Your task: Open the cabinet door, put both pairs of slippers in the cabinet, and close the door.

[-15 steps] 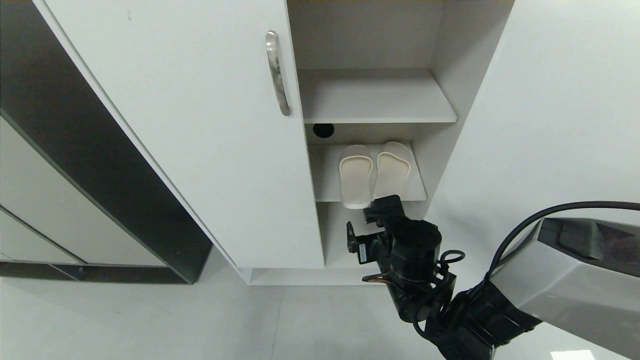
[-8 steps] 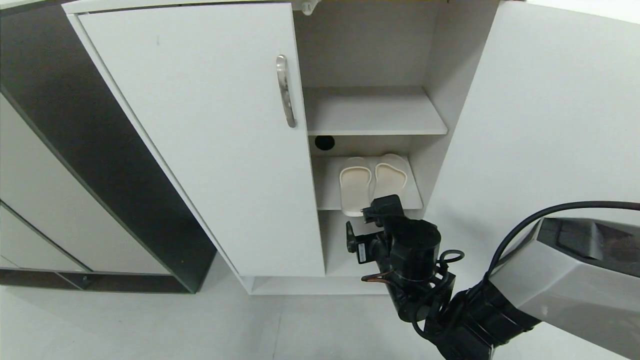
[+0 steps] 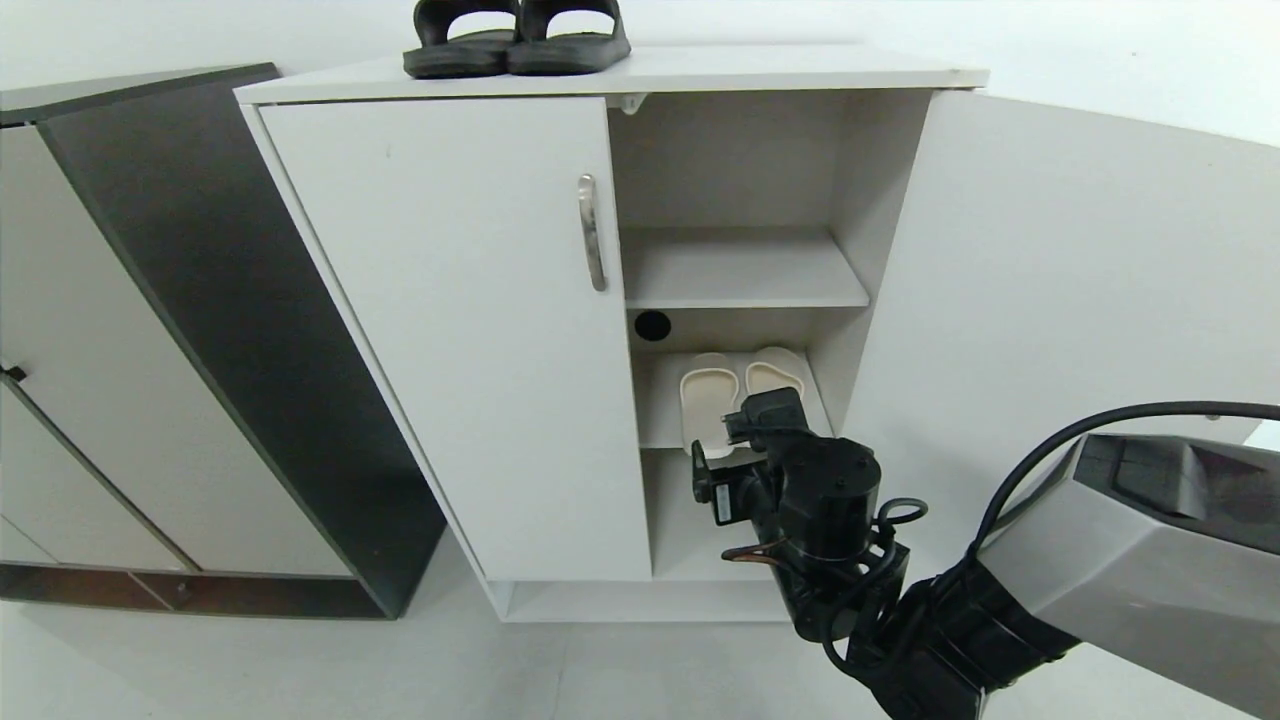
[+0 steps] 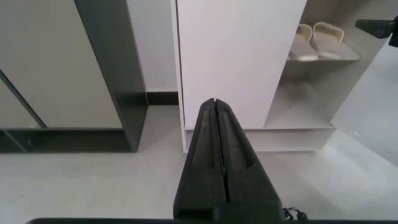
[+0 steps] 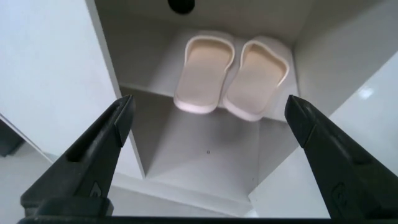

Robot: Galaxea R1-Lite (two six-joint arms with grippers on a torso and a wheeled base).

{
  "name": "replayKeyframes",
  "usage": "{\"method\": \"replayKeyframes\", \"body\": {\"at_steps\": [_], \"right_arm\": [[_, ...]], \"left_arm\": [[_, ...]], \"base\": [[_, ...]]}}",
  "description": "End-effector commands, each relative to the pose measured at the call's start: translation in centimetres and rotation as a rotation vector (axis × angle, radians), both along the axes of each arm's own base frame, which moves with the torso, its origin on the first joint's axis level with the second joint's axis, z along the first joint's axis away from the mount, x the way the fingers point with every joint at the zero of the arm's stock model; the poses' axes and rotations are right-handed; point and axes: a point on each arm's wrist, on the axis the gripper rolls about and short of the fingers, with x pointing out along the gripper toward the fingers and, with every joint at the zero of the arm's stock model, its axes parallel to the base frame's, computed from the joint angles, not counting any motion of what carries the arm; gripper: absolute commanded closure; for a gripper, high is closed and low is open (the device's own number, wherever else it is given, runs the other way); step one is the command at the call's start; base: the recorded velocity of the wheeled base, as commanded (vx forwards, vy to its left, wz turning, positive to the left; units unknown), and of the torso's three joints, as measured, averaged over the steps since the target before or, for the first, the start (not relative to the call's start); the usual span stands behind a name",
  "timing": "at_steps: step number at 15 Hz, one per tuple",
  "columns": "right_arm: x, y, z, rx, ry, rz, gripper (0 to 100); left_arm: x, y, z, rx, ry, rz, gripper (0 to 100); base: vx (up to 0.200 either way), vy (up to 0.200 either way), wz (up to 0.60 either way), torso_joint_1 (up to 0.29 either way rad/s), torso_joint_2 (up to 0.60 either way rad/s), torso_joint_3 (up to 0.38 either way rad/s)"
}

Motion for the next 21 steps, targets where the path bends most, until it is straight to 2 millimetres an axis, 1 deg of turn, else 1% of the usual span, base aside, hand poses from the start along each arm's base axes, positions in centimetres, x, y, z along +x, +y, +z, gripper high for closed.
{"method": "replayKeyframes", "body": {"at_steps": [1,7,10,11,12,13,16,21], "right_arm": [[0.1,0.0,-0.1,-0.001,0.001,-0.004,0],[0.0,-0.2,0.1,0.016,-0.011,-0.008,0],[-1.1,-1.2,0.3,-0.012,0.006,0.018,0],[-1.2,-1.3,0.3,-0.019,0.007,0.030,0],[-1.2,-1.3,0.1,-0.024,0.011,0.038,0],[-1.6,-1.6,-0.7,-0.049,0.037,0.096,0],[-2.1,-2.2,-1.8,-0.087,0.075,0.150,0],[-2.3,-2.4,-2.1,-0.108,0.077,0.178,0]], "left_arm": [[0.0,0.0,0.0,-0.001,0.002,0.000,100],[0.0,0.0,0.0,0.013,0.002,0.005,100],[0.0,0.0,0.0,0.022,0.002,0.002,100],[0.0,0.0,0.0,0.022,0.002,0.004,100],[0.0,0.0,0.0,0.019,0.002,0.002,100],[0.0,0.0,0.0,0.017,0.002,0.002,100],[0.0,0.0,0.0,0.013,0.002,0.002,100],[0.0,0.0,0.0,0.013,0.002,0.002,100]], "base": [[0.000,0.000,0.00,-0.007,0.00,0.203],[0.000,0.000,0.00,0.005,0.00,0.174],[0.000,0.000,0.00,0.004,0.00,0.017],[0.000,0.000,0.00,0.000,0.00,0.000],[0.000,0.000,0.00,0.000,0.00,0.000],[0.000,0.000,0.00,0.000,0.00,0.000],[0.000,0.200,0.00,0.004,0.00,0.007],[0.000,0.200,0.00,0.004,0.00,0.001]]}}
